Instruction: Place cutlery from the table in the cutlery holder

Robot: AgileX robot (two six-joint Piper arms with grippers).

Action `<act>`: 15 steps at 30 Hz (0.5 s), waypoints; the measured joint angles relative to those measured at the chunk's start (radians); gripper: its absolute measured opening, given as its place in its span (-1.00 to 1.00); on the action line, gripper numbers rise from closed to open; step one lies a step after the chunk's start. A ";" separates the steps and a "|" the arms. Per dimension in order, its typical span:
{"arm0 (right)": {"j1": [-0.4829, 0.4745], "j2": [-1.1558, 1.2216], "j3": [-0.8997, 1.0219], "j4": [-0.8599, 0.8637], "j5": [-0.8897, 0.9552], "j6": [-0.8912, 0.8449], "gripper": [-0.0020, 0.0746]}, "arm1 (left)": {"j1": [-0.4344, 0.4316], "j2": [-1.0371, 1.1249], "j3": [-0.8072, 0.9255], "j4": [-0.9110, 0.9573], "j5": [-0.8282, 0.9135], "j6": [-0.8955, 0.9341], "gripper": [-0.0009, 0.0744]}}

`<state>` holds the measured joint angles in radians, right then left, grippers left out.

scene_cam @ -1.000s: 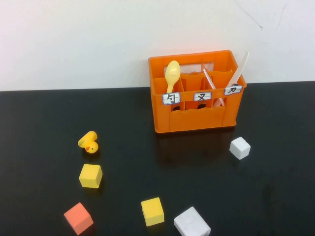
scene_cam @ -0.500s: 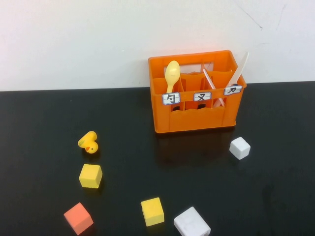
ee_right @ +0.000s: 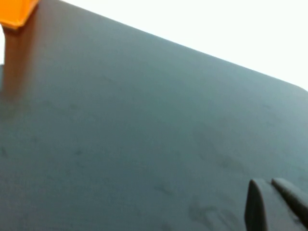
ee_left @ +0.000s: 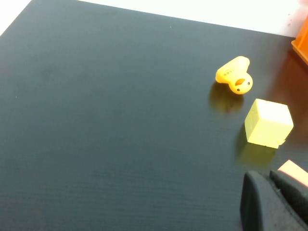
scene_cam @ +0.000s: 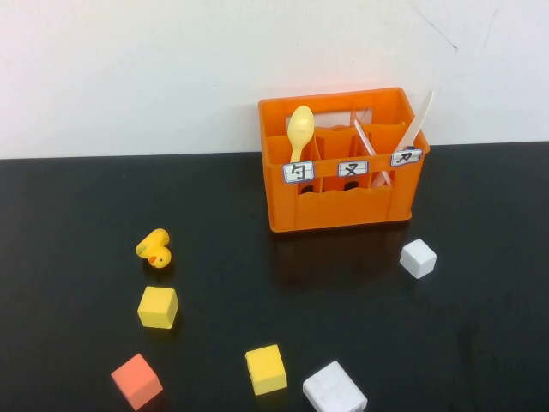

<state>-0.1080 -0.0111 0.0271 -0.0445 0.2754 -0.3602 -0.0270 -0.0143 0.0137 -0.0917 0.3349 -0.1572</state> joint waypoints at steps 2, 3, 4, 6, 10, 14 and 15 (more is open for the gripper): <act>-0.005 0.000 0.000 0.004 0.020 0.000 -0.95 | 0.000 0.000 0.000 0.000 0.000 0.000 -0.98; -0.007 0.000 0.000 0.010 0.030 0.000 -0.95 | 0.000 0.000 0.000 0.000 0.000 0.000 -0.98; -0.007 0.000 -0.002 0.011 0.039 0.000 -0.95 | 0.000 0.000 0.000 0.000 0.000 0.000 -0.98; -0.009 0.000 -0.004 0.016 0.054 0.000 -0.95 | 0.000 0.000 0.000 0.000 0.000 0.000 -0.98; -0.009 0.000 -0.007 0.019 0.066 0.017 -0.95 | 0.000 0.000 0.000 0.000 0.000 0.000 -0.98; -0.009 0.000 -0.007 0.019 0.070 0.109 -0.95 | 0.000 0.000 0.000 0.000 0.000 0.000 -0.98; -0.009 0.000 -0.008 0.019 0.071 0.132 -0.95 | 0.000 0.000 0.000 0.000 0.000 0.000 -0.98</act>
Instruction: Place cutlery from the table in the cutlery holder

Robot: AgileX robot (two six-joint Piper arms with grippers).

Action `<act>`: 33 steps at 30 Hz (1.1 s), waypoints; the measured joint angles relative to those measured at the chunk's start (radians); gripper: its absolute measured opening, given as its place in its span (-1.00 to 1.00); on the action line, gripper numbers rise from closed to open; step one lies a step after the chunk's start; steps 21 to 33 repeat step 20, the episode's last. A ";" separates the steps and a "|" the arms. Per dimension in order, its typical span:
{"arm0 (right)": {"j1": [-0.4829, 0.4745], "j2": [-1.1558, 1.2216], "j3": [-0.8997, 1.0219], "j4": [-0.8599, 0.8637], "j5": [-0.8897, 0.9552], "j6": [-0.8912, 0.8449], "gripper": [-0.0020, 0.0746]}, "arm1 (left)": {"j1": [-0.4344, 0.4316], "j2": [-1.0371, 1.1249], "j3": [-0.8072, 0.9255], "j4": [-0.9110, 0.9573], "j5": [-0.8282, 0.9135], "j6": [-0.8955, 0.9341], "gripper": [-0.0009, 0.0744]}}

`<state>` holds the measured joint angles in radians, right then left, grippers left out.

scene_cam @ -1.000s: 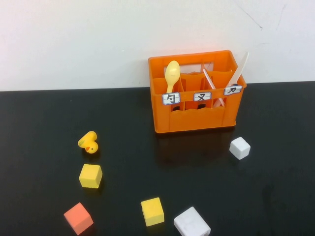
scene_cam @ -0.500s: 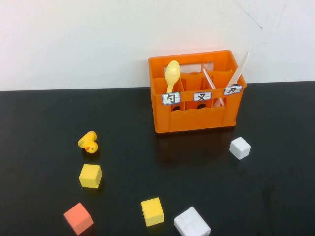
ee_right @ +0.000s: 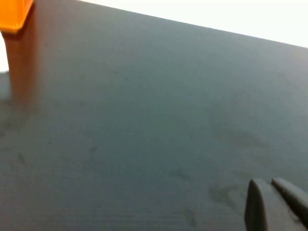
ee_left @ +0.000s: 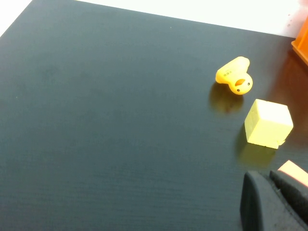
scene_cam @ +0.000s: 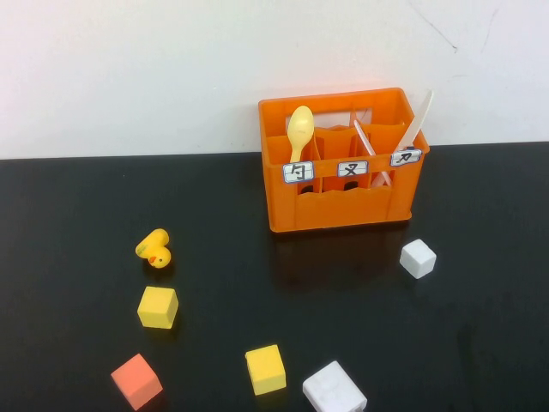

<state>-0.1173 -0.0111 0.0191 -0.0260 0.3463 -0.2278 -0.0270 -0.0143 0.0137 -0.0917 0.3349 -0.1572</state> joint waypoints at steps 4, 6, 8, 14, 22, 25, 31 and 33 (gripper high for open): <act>0.000 0.000 0.000 0.002 0.002 0.137 -0.95 | 0.000 0.000 0.000 0.000 0.000 0.000 -0.98; 0.000 0.000 0.000 0.002 0.002 0.169 -0.95 | 0.000 0.000 0.000 0.000 0.000 0.000 -0.98; 0.000 0.000 -0.002 0.002 0.002 0.175 -0.95 | 0.000 0.000 0.000 0.000 0.000 0.000 -0.98; 0.000 0.000 -0.002 0.005 0.002 0.159 -0.95 | 0.000 0.000 0.000 0.000 0.000 0.000 -0.98; 0.000 0.000 -0.002 0.005 0.003 0.155 -0.95 | 0.000 0.000 0.000 0.000 0.000 0.000 -0.98; 0.000 0.000 -0.002 0.005 0.003 0.155 -0.95 | 0.000 0.000 0.000 0.000 0.000 0.000 -0.98; 0.000 0.000 -0.002 0.005 0.003 0.155 -0.95 | 0.000 0.000 0.000 0.000 0.000 0.000 -0.98; 0.000 0.000 -0.002 0.005 0.003 0.155 -0.95 | 0.000 0.000 0.000 0.000 0.000 0.000 -0.98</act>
